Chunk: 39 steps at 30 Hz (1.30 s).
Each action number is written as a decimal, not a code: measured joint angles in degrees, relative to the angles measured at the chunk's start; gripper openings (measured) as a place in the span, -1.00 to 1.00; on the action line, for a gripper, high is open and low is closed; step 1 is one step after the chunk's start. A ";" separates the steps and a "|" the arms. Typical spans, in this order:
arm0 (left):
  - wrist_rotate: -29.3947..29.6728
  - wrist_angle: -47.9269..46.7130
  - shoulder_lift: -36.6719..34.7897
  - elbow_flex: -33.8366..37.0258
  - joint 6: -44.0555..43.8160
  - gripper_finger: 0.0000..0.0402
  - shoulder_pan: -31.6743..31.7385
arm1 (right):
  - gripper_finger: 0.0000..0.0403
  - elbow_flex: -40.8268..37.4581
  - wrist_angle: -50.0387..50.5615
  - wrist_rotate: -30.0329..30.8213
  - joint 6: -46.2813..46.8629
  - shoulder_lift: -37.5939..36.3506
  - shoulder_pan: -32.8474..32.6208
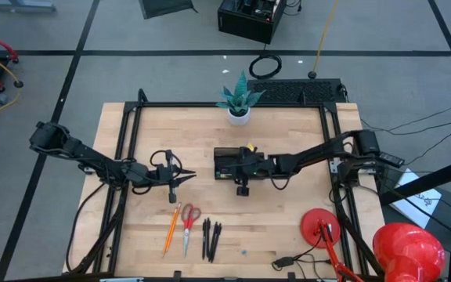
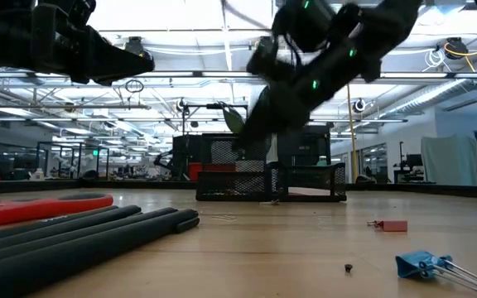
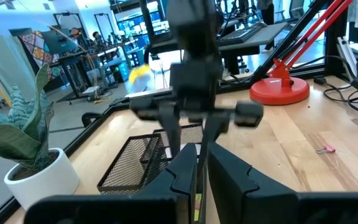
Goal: Pick and place office supplies into organizer
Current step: Put the pink binder clip into the black desk organizer
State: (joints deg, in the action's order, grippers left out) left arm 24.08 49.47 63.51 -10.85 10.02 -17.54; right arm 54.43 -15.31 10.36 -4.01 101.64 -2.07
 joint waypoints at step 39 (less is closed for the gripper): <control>-0.02 -2.14 -0.01 0.00 -3.02 -0.77 0.00 | -0.98 -11.14 -0.95 2.89 10.66 -11.25 -21.92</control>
State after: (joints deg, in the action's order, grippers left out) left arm 24.05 47.33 63.51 -10.85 7.01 -17.54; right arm 43.29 -16.26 13.25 6.65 90.39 -23.99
